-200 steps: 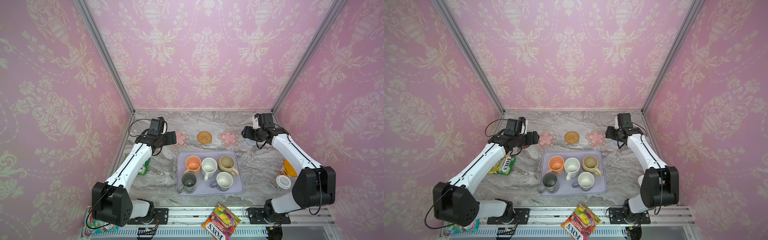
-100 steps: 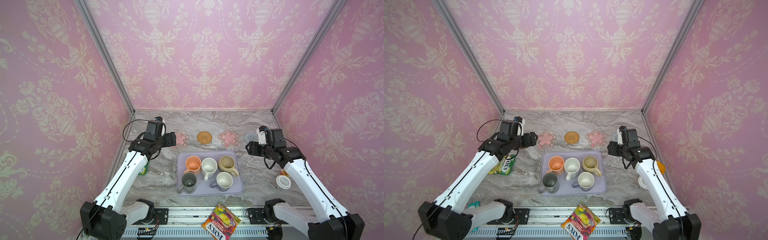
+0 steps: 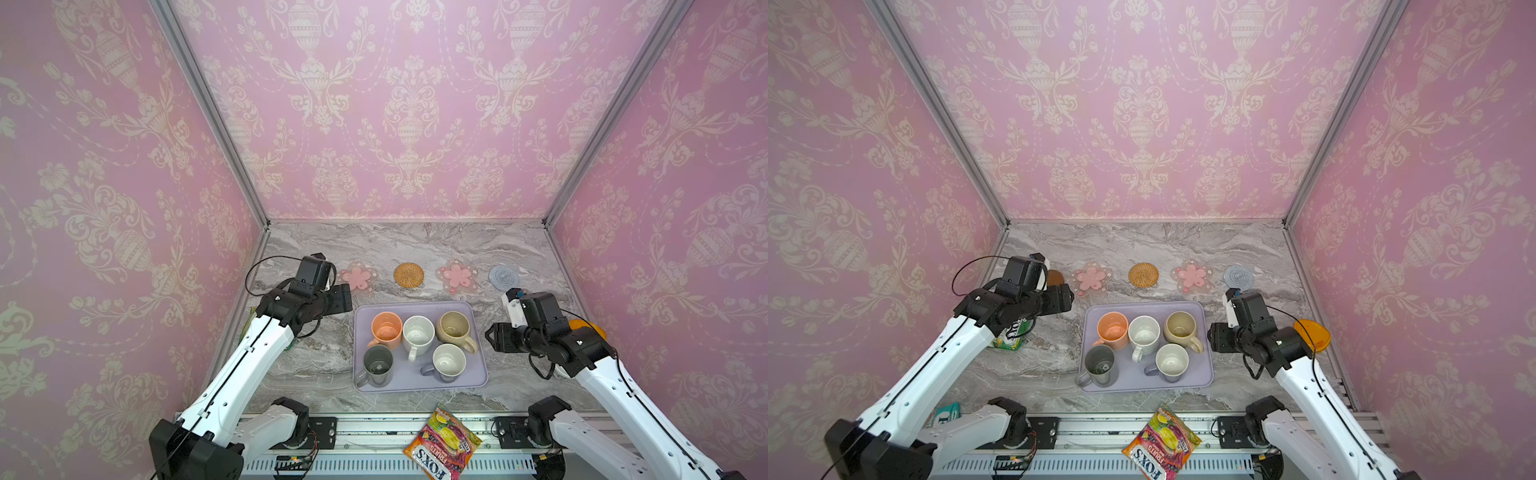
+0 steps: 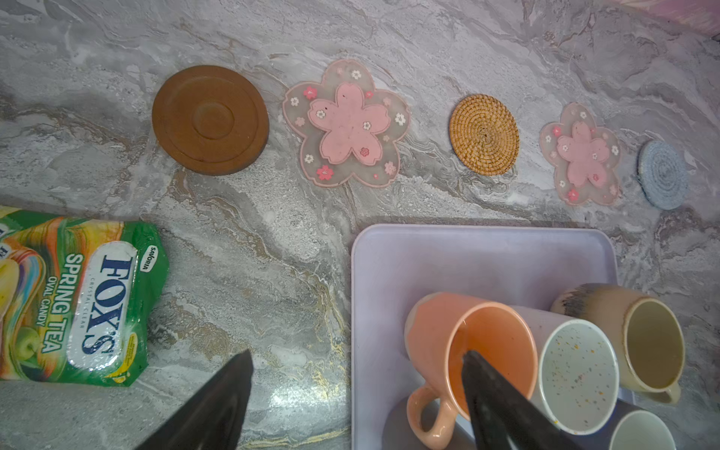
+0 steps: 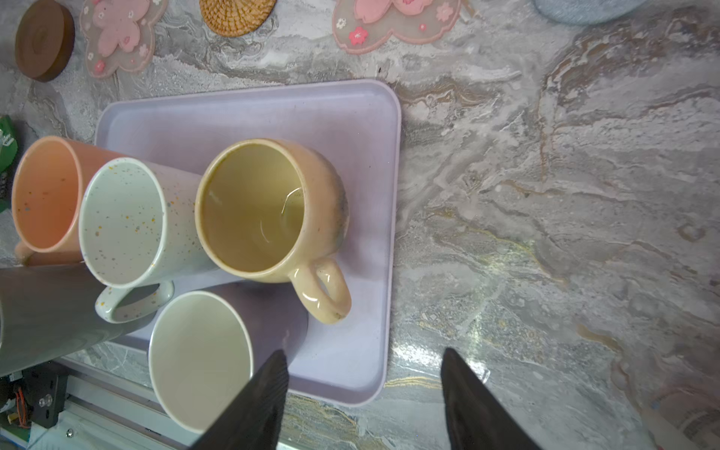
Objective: Place cups on coasters
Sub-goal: Pick up the cup from the tray.
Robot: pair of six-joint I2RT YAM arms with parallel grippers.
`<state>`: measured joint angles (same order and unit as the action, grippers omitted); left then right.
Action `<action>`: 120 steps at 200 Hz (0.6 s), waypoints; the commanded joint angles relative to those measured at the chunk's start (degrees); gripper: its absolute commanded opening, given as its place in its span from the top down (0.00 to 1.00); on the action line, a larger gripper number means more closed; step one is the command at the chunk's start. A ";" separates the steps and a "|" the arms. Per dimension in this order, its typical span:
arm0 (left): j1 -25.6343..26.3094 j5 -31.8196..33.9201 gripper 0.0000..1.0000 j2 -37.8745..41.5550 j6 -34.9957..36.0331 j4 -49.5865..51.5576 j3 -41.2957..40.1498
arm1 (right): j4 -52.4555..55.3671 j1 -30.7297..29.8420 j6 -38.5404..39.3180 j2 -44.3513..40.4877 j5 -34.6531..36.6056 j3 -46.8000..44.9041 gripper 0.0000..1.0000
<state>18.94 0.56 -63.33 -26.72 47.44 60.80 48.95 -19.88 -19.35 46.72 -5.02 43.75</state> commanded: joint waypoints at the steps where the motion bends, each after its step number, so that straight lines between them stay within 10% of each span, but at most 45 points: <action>1: 0.58 1.41 0.14 -1.20 -2.29 1.78 0.83 | 0.33 -1.98 -1.48 1.75 0.62 -0.24 0.36; 120: 2.15 1.71 0.16 -9.16 -2.85 -2.49 2.54 | -6.34 -9.42 -1.22 17.51 1.41 -0.52 0.37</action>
<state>20.82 0.84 -70.78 -29.58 44.64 61.34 45.06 -28.34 -19.73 61.93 -4.49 43.00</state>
